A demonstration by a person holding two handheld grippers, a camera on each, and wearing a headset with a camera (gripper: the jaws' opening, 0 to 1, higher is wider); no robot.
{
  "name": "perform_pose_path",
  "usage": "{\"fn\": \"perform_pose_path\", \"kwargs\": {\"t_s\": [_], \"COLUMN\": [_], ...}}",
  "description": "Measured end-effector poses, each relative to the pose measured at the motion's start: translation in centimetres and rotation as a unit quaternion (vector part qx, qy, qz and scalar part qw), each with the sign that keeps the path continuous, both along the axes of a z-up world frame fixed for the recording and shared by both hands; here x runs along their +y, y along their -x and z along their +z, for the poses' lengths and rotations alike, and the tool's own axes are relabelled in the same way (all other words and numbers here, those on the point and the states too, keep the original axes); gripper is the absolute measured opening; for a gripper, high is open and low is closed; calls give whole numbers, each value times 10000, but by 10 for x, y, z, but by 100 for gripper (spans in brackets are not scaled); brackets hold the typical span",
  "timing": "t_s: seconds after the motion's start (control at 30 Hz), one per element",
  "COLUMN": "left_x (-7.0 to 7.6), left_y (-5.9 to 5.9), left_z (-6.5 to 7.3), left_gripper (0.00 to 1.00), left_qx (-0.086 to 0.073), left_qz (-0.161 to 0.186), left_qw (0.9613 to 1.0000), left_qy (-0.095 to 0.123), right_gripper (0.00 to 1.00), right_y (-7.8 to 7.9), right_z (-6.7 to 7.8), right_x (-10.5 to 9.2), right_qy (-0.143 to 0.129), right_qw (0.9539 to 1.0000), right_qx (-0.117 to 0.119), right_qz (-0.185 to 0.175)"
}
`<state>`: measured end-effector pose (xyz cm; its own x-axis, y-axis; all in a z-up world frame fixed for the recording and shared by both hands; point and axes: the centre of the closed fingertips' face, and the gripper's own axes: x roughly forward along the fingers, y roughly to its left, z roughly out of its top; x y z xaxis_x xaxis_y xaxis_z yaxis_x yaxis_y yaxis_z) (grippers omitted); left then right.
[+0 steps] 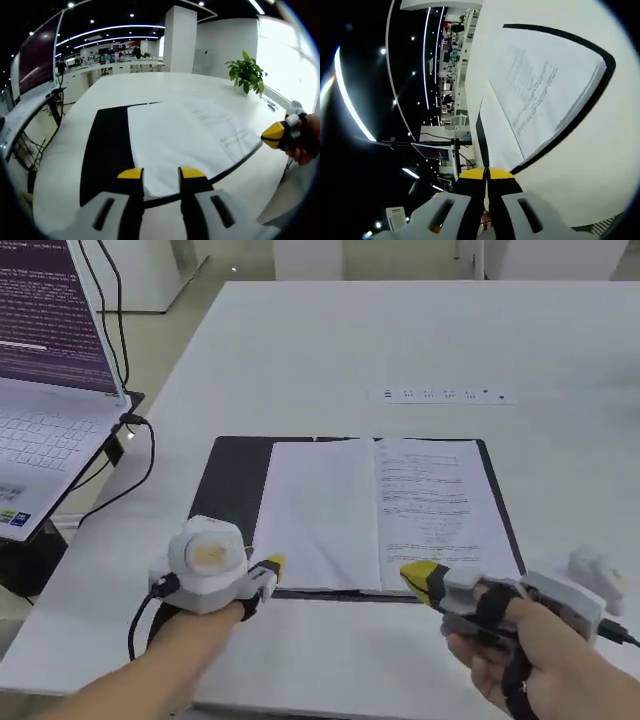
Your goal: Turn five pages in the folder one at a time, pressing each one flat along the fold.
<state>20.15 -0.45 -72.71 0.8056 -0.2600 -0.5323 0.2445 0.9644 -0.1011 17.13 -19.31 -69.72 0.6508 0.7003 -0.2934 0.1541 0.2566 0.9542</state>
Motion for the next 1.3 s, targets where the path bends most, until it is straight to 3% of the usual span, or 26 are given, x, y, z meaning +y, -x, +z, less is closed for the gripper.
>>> {"fn": "perform_pose_path", "kwargs": {"t_s": [0.07, 0.17, 0.23, 0.3, 0.33, 0.43, 0.47, 0.53, 0.57, 0.73, 0.77, 0.9, 1.03, 1.1, 1.23, 1.3], "left_x": [2, 5, 6, 8, 9, 13, 13, 15, 15, 12, 10, 4, -1, -5, -11, -17], "left_y": [6, 14, 21, 26, 28, 38, 41, 45, 48, 58, 59, 63, 63, 64, 64, 63], "left_z": [12, 28, 40, 47, 50, 58, 59, 60, 60, 64, 65, 71, 77, 78, 73, 72], "left_gripper": [31, 39, 43, 45, 46, 55, 57, 63, 65, 75, 77, 85, 97, 99, 99, 99], "left_qx": [-78, -106, -211, -242, -234, -228, -250, -250, -257, -309, -330, -411, -490, -435, -317, -325], "left_qz": [16, 68, 92, 90, 90, 174, 180, 180, 162, 83, 55, -67, -98, -145, -238, -293], "left_qw": [9999, 9996, 9992, 9990, 9990, 9985, 9985, 9987, 9988, 9988, 9988, 9987, 9982, 9985, 9989, 9989], "left_qy": [111, 233, 341, 372, 370, 462, 457, 405, 382, 369, 344, 286, 320, 289, 242, 178], "right_gripper": [0, 0, 0, 5, 9, 27, 35, 46, 50, 74, 78, 85, 94, 98, 100, 100], "right_y": [-2, -4, -2, 2, 2, 7, 9, 12, 12, 18, 18, 22, 24, 26, 30, 32], "right_z": [13, 29, 37, 40, 43, 56, 57, 56, 55, 48, 47, 44, 46, 43, 41, 42], "right_x": [-12, -31, -41, -51, -58, -66, -70, -76, -80, -97, -103, -114, -125, -128, -130, -130], "right_qy": [344, 969, 1153, 1552, 1800, 2030, 2258, 2554, 2770, 3255, 3428, 3671, 3998, 4095, 4137, 4253], "right_qw": [9989, 9918, 9882, 9802, 9732, 9629, 9557, 9471, 9389, 9236, 9167, 9064, 8877, 8835, 8808, 8735], "right_qx": [-310, -824, -989, -1227, -1428, -1765, -1878, -1936, -2038, -2020, -2045, -2087, -2279, -2273, -2304, -2366], "right_qz": [-49, -136, -200, -98, -113, -231, -214, -166, -118, -144, -157, -132, -174, -114, -24, 108]}}
